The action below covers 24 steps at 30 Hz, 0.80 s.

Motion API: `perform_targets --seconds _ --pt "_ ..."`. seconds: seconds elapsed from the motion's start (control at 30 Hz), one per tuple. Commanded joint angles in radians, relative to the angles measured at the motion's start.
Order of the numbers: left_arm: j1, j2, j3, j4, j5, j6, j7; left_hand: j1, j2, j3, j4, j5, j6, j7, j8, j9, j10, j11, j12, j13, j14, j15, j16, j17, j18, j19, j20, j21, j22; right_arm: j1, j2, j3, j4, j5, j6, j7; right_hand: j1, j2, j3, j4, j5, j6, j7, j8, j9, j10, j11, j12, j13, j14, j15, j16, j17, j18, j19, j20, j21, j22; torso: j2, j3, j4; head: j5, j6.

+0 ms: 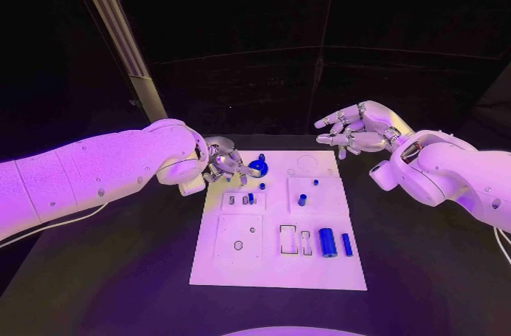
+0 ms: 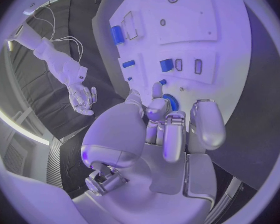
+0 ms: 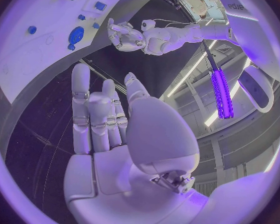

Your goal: Assemble the parts on the task board

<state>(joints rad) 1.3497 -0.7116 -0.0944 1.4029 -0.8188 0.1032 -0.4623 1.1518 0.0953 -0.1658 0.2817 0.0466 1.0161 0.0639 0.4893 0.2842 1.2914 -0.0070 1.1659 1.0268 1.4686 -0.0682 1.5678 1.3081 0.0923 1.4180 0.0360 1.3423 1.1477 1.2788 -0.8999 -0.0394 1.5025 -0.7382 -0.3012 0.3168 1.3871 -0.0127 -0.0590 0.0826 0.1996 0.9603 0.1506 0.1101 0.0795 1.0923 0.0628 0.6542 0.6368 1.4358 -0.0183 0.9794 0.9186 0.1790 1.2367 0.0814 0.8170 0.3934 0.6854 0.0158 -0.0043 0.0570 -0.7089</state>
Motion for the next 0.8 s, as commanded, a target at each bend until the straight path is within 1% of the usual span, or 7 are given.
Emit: perform_targets --seconds 0.03,0.2,0.27,0.33,0.43,0.63,0.8 --pt "0.007 0.019 -0.005 -0.017 -0.074 0.082 -0.095 0.009 -0.002 -0.014 0.005 0.001 -0.021 -0.003 0.036 0.033 -0.002 -0.006 0.023 0.026 0.102 -0.007 0.003 0.263 -0.020 0.019 -0.003 0.020 0.037 0.002 0.003 0.001 -0.005 0.035 -0.009 0.009 0.005 0.007 -0.006 0.001 0.006 -0.007 0.000 0.005 0.001 -0.014 0.000 0.020 0.010 -0.008 0.001 0.013 0.009 0.003 -0.012 0.002 0.007 0.006 -0.004 0.0017 0.0001 0.002 -0.004" --pt "0.011 0.040 -0.013 -0.037 -0.088 0.110 -0.111 -0.003 -0.002 -0.033 0.007 0.003 -0.037 -0.007 0.071 0.066 0.003 -0.007 0.040 0.045 0.102 -0.009 0.003 0.263 -0.027 0.035 -0.005 0.042 0.077 0.002 0.009 0.001 -0.011 0.034 -0.015 0.002 0.006 0.007 -0.011 0.001 0.009 -0.012 0.001 0.007 0.001 -0.024 0.001 0.037 0.016 -0.013 0.002 0.021 0.014 0.003 -0.017 0.003 0.012 0.011 -0.001 0.0030 -0.0047 0.009 -0.006" --pt "0.012 0.050 -0.015 -0.048 -0.091 0.118 -0.115 -0.007 -0.003 -0.040 0.007 0.003 -0.043 -0.008 0.082 0.077 0.003 -0.008 0.044 0.048 0.102 -0.010 0.003 0.263 -0.028 0.036 -0.005 0.044 0.080 0.003 0.012 0.001 -0.014 0.032 -0.017 -0.001 0.007 0.007 -0.012 0.001 0.010 -0.014 0.002 0.008 0.000 -0.027 0.001 0.042 0.018 -0.014 0.003 0.026 0.017 0.003 -0.019 0.003 0.014 0.014 0.000 0.0027 -0.0039 0.008 -0.008" --pt "0.012 0.060 -0.018 -0.057 -0.092 0.124 -0.117 -0.009 -0.003 -0.044 0.007 0.003 -0.047 -0.008 0.087 0.084 0.003 -0.008 0.046 0.050 0.102 -0.010 0.003 0.263 -0.028 0.037 -0.005 0.045 0.082 0.003 0.015 0.001 -0.015 0.030 -0.019 -0.003 0.008 0.007 -0.014 0.001 0.011 -0.016 0.002 0.008 0.000 -0.031 0.002 0.048 0.020 -0.016 0.003 0.031 0.021 0.003 -0.021 0.004 0.017 0.016 -0.001 0.0012 -0.0040 0.008 -0.011" --pt "0.012 0.074 -0.022 -0.067 -0.094 0.128 -0.119 -0.010 -0.004 -0.050 0.006 0.003 -0.052 -0.009 0.096 0.093 0.003 -0.009 0.049 0.054 0.102 -0.010 0.003 0.263 -0.029 0.038 -0.006 0.047 0.086 0.003 0.018 0.001 -0.017 0.026 -0.021 -0.006 0.009 0.006 -0.018 0.000 0.013 -0.021 0.004 0.010 0.000 -0.039 0.003 0.060 0.024 -0.018 0.005 0.040 0.028 0.003 -0.025 0.005 0.021 0.020 0.000 0.0002 -0.0031 0.007 -0.014" --pt "0.013 0.099 -0.035 -0.088 -0.094 0.141 -0.121 -0.006 -0.008 -0.056 0.003 0.003 -0.061 -0.009 0.106 0.105 0.002 -0.009 0.050 0.055 0.102 -0.011 0.003 0.263 -0.029 0.039 -0.006 0.048 0.089 0.003 0.022 0.001 -0.020 0.023 -0.023 -0.011 0.015 0.007 -0.023 -0.003 0.034 -0.032 0.006 0.018 0.001 -0.057 0.006 0.085 0.031 -0.026 0.007 0.058 0.038 0.003 -0.034 0.008 0.030 0.028 -0.001 0.0004 -0.0020 0.009 -0.019" --pt "0.013 0.118 -0.048 -0.102 -0.094 0.167 -0.123 0.001 -0.017 -0.061 -0.001 0.003 -0.070 -0.008 0.113 0.114 -0.002 -0.008 0.047 0.051 0.102 -0.010 0.003 0.263 -0.029 0.040 -0.006 0.049 0.092 0.003 0.026 0.001 -0.023 0.022 -0.024 -0.014 0.018 0.009 -0.025 -0.003 0.056 -0.038 0.007 0.024 0.001 -0.068 0.007 0.097 0.032 -0.031 0.009 0.066 0.042 0.003 -0.040 0.009 0.036 0.034 -0.001 0.0003 -0.0013 0.011 -0.024"
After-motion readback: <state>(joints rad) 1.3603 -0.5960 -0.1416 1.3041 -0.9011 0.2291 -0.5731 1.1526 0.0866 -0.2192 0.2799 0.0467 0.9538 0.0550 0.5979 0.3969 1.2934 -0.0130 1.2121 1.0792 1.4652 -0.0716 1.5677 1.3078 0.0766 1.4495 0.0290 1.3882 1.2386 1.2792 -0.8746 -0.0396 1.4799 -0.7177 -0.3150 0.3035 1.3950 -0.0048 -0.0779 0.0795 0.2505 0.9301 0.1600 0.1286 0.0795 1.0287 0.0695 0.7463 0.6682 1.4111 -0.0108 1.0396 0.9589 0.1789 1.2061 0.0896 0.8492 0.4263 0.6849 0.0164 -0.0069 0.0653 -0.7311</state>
